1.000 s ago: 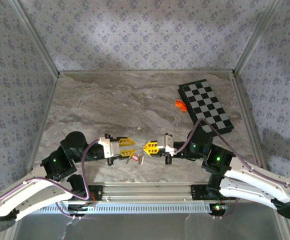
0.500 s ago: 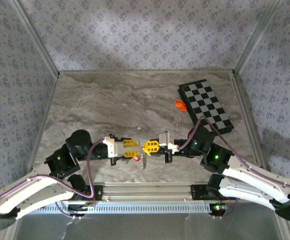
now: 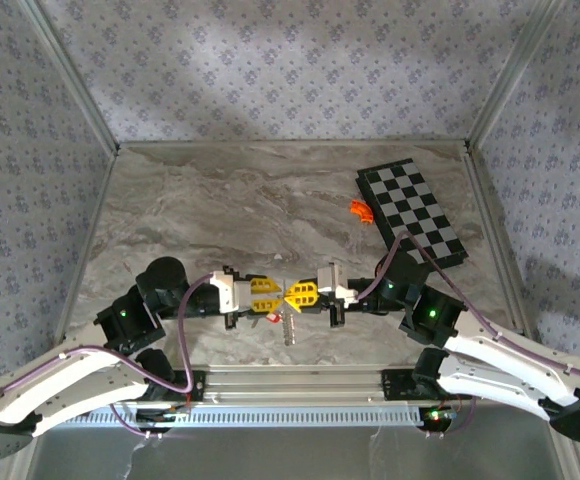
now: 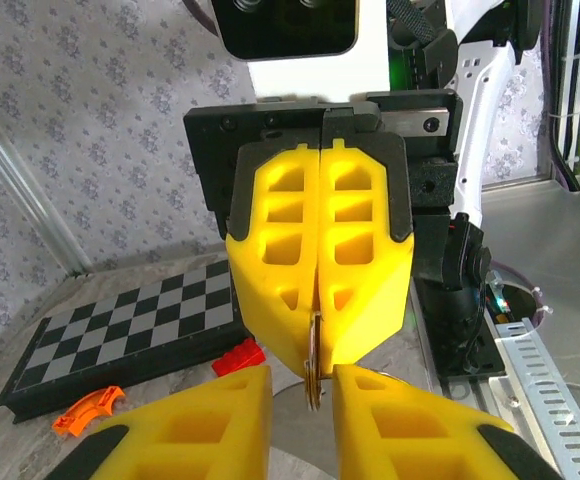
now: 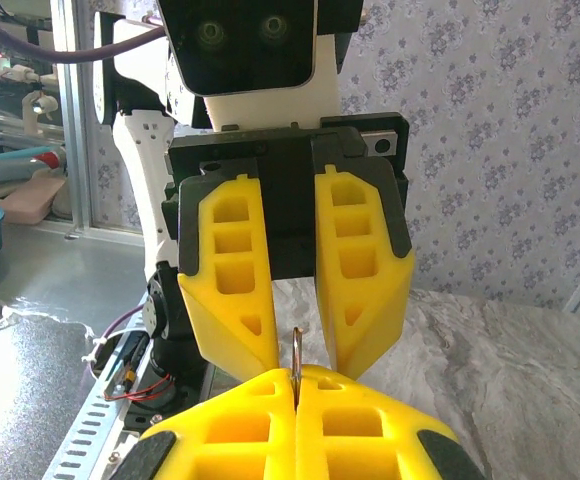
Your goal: Put the keys on the keyring
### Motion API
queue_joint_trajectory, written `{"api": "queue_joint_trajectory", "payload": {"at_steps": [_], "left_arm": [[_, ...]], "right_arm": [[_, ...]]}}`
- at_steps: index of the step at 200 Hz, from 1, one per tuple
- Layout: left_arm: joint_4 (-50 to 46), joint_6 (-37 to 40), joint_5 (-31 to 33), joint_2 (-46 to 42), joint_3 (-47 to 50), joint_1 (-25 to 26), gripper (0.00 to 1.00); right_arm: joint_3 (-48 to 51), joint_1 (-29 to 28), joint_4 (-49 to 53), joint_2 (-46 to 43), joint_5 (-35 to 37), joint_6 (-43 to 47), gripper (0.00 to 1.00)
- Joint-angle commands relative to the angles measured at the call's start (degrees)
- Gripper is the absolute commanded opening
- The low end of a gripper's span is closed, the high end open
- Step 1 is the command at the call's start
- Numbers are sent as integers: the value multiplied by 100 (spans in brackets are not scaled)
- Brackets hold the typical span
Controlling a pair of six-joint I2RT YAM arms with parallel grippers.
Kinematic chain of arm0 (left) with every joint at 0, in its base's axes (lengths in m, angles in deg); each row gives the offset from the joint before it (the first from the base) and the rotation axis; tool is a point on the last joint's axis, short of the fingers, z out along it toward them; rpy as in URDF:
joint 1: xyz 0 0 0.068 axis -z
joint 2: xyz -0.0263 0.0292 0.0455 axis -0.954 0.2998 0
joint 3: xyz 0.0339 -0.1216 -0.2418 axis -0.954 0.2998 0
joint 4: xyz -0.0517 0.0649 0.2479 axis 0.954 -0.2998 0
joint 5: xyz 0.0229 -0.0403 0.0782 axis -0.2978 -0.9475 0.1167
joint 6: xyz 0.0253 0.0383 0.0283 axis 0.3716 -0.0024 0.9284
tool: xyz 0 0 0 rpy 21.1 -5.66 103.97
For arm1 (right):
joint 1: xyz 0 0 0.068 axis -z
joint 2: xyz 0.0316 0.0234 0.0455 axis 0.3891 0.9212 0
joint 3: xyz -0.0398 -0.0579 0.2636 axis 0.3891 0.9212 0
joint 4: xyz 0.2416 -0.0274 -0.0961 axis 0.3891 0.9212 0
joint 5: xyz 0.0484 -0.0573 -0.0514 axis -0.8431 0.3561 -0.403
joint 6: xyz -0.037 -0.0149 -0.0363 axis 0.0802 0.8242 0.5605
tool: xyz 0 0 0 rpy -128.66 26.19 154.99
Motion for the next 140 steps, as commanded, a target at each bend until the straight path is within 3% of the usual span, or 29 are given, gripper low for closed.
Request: {"api": "queue_joint_trajectory", "payload": {"at_steps": [1,113,140], "left_arm": [[266,-48,-189,-7,-150,20,21],[367,-129,-228,6,-115,29,10],[328,-154,-276,38,-124,29,1]], "right_arm": [[7,23,-161,-78,-117,-61,0],[48,22,-191,-70,-141,-78,0],[62,14,-277,-39,-148,-114,0]]}}
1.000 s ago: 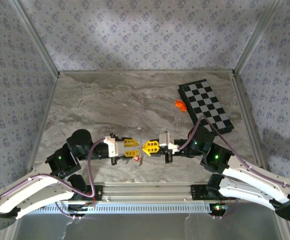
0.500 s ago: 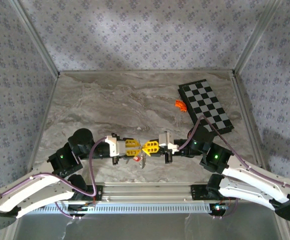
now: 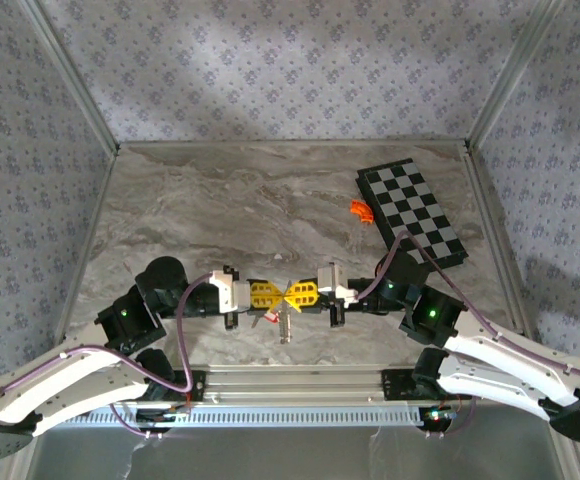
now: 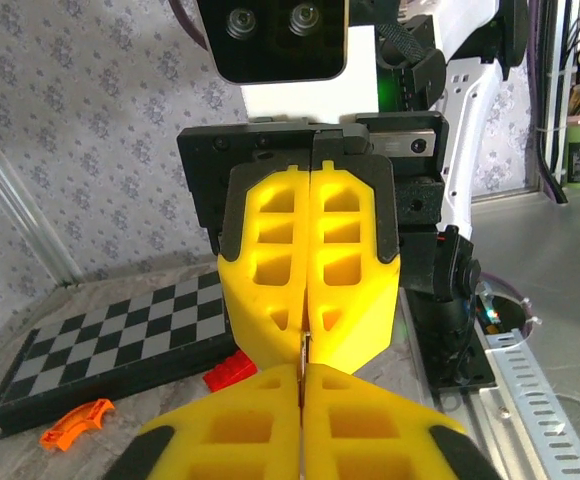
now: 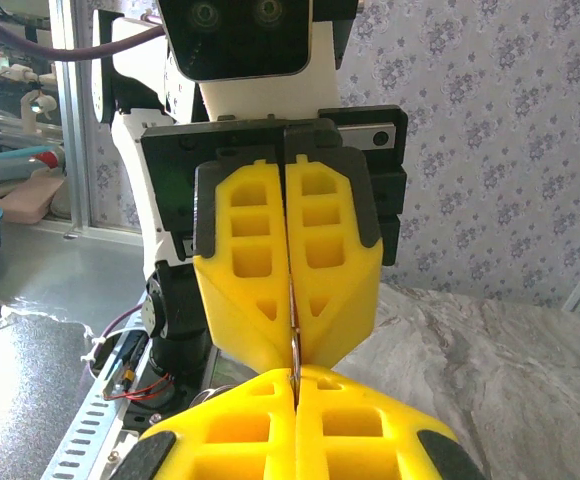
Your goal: Put the keys on the keyring
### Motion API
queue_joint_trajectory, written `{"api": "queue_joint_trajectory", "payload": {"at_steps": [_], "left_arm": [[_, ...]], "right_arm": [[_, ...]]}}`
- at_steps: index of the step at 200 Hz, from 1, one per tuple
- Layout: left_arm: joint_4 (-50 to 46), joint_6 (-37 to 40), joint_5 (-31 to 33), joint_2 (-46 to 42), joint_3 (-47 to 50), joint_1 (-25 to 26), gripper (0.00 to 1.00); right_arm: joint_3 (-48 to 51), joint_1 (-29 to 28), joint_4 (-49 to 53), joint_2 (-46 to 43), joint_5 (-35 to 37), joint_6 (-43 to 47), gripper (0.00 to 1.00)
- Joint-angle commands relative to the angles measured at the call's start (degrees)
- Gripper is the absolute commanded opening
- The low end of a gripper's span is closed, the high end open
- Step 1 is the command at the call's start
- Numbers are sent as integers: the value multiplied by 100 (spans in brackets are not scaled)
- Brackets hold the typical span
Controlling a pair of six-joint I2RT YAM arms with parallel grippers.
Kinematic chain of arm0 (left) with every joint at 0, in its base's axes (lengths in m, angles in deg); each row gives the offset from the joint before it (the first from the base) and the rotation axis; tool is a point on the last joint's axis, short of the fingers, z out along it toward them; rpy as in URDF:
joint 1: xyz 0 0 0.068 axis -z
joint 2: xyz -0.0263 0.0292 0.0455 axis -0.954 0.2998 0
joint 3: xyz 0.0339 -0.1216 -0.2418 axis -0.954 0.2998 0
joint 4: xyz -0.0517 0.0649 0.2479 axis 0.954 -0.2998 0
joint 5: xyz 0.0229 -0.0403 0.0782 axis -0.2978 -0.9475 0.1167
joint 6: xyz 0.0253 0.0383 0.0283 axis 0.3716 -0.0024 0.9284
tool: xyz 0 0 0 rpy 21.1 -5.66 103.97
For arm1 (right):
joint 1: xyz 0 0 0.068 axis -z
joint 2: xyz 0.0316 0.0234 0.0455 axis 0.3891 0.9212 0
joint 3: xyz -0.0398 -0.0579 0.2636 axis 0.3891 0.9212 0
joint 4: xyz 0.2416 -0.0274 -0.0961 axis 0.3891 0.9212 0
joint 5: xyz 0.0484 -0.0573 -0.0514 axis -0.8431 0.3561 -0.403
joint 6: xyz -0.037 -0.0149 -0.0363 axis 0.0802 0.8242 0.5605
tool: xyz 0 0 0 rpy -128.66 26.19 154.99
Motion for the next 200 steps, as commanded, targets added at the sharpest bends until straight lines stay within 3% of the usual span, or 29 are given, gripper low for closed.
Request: {"api": "queue_joint_trajectory", "payload": {"at_steps": [1,40,47,74,91,117,150,172,200], "left_arm": [[186,-44,-145,11,-124,29,1],[185,-32,-56,-77,-65,30,0],[194,-20,-26,-91,-55,29,0],[163,25,111,-104,-45,23,0],[100,59,243,-122,-28,30,0],[39,112,313,-151,22,24,0],[84,62,421,-317,199,25,0],[110,7,583,-434,347,24,0],[438,-176,652,-639,661,28,0]], "right_arm": [[51,14,-278,-36,-149,-111,0],[66,6,-321,-33,-81,-161,0],[81,-2,-324,-41,-6,-176,4],[121,-3,-185,-144,315,-251,36],[122,12,22,-250,465,-293,47],[96,145,417,-350,846,-596,56],[-59,761,1067,-276,1344,-1395,66],[-321,1214,1838,123,1692,-1883,74],[-491,1417,2247,881,1672,-2189,74]]}}
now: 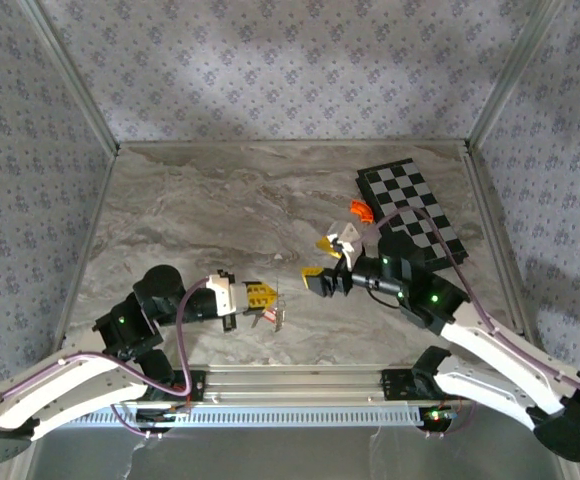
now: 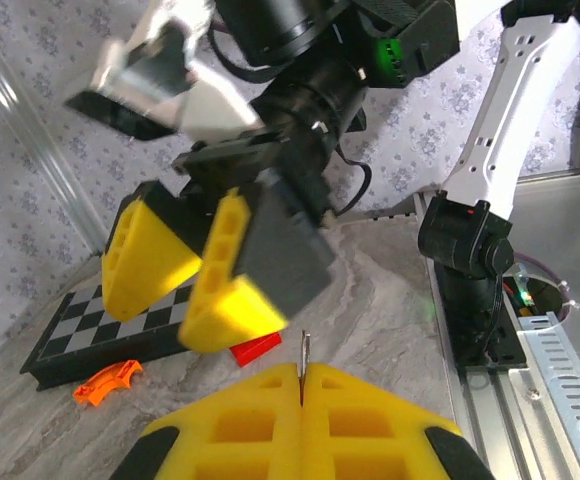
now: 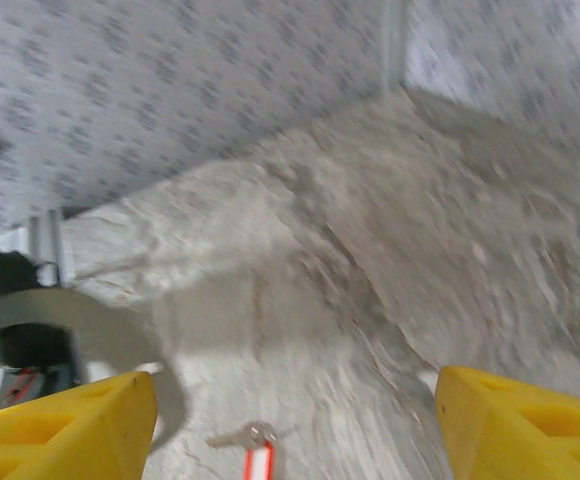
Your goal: Put the keys on the keyring
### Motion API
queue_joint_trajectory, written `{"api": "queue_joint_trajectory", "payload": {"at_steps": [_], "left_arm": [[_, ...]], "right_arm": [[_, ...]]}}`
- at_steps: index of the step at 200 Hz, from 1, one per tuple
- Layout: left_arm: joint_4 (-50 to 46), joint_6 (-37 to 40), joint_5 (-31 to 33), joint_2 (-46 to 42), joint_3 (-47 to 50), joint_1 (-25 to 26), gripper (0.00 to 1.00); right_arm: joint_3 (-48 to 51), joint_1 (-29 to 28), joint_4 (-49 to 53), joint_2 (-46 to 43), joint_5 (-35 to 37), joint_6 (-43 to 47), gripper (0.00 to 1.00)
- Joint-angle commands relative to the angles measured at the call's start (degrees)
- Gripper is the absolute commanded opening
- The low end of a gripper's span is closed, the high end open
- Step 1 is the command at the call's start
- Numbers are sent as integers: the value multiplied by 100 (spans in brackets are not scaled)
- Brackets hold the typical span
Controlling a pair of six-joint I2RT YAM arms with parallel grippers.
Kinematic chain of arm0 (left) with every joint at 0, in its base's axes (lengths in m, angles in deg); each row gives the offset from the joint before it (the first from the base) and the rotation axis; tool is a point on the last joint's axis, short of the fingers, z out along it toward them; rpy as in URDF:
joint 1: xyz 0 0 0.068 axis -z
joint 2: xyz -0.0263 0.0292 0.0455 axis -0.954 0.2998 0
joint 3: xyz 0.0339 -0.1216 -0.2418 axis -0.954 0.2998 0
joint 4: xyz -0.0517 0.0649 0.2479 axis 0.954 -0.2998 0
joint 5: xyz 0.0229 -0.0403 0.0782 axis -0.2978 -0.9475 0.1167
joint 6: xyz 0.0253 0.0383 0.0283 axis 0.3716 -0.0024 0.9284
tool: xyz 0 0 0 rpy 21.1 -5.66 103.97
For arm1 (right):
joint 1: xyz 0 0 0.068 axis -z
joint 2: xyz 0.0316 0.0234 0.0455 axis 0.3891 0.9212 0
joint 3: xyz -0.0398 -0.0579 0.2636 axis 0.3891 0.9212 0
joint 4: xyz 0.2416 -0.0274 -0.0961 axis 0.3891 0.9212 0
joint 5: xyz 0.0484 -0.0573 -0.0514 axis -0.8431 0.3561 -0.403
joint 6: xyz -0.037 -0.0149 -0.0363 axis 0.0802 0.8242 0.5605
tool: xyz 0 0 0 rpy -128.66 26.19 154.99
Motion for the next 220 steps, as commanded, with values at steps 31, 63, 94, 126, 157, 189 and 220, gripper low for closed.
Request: {"api": "queue_joint_trajectory", "payload": {"at_steps": [31,63,94,126,157,189,220], "left_arm": [[559,-284,248,-388,378,14,0],[493,-316,286,-561,470,25,0],[411,-327,695,-763,585,28,0],[607,-401,1376,-954,854,21,0],[824,-374,1791,-1287,1225,21,0],[809,-338,2012,-1648,1431,21,0],[672,-245,2300,-2073,1582,21,0]], "right_arm": [[-415,-171,937,1559,235,-736,71],[-514,-286,699,2556,-133,-702,67],[-806,-276,471,3580,-550,-901,62],[-1248,-487,565,4378,-362,-1530,59],[-1405,-705,532,4728,75,-2080,58],[-1792,-1090,944,5083,610,-2224,54],[-1949,-1159,974,5333,655,-2489,44]]}}
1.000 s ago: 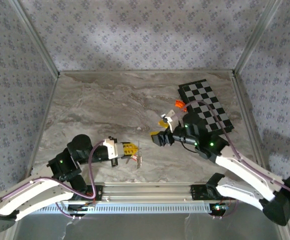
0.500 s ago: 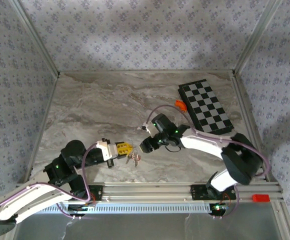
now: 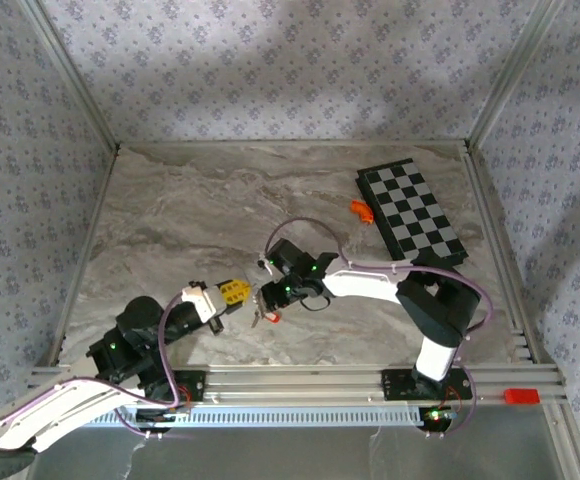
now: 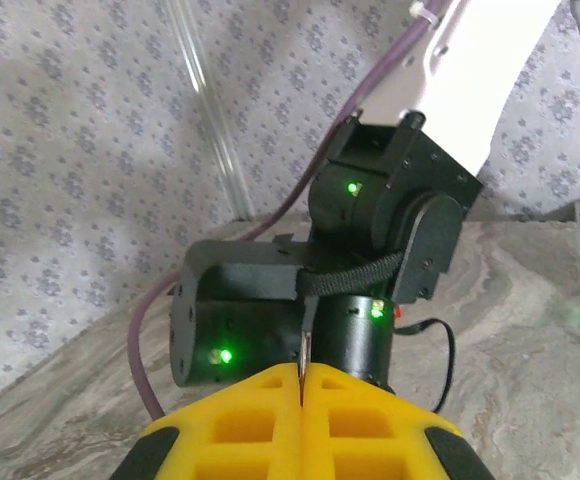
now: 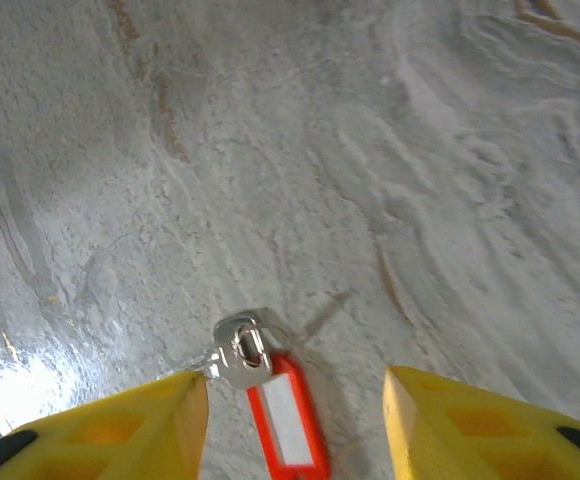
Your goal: Put the keys on the keyring
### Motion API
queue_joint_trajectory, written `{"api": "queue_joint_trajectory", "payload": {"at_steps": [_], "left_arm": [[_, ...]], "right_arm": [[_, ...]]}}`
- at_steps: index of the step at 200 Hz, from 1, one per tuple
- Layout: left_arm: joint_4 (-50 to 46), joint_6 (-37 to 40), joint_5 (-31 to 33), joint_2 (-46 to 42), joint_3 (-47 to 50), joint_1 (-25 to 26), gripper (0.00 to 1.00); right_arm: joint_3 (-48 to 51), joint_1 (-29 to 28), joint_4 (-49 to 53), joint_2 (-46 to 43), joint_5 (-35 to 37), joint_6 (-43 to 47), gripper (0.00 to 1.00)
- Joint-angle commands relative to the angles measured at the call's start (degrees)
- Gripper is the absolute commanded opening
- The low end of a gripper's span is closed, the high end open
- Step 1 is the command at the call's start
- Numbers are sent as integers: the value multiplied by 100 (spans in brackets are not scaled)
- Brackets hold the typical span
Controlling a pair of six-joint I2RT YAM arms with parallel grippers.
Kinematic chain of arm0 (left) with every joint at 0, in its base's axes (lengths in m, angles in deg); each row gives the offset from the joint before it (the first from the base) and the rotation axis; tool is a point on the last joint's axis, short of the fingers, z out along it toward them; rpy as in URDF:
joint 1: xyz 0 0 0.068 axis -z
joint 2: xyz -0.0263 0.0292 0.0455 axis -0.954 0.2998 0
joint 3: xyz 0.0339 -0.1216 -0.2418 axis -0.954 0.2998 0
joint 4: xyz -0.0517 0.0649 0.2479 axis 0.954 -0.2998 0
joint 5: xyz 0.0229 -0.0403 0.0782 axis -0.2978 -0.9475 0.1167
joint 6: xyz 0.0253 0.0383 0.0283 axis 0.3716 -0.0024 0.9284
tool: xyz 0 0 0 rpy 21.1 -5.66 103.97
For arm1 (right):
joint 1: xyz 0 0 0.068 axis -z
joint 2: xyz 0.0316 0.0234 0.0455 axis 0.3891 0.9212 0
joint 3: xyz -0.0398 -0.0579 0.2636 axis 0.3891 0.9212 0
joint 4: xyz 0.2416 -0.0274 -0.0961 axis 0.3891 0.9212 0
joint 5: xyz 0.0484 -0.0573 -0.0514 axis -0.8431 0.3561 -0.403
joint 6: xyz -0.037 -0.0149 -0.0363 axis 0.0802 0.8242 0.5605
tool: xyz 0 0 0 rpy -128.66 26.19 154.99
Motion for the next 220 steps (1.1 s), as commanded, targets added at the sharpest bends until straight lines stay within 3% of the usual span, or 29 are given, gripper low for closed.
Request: {"api": "queue_joint_trajectory", "payload": {"at_steps": [1,49,133,166,220], "left_arm": [[221,44,384,-319,57,21,0],[27,115,686,-897,257,21,0],[-199,202,709,-1635,488,21,0],[-260,144,596,-1636,461,30,0],[-287,115,485,-1640,436,38,0]], "right_arm": [[-214,-12,268,227,254,-379,44],[-616,-289,586,510,416,-489,42],[-1260,-626,1269,933,910,-815,49],[-1454,-722,1505,1100,1114,-799,39],[-1681,-855,1762,1269,1423,-732,34]]}}
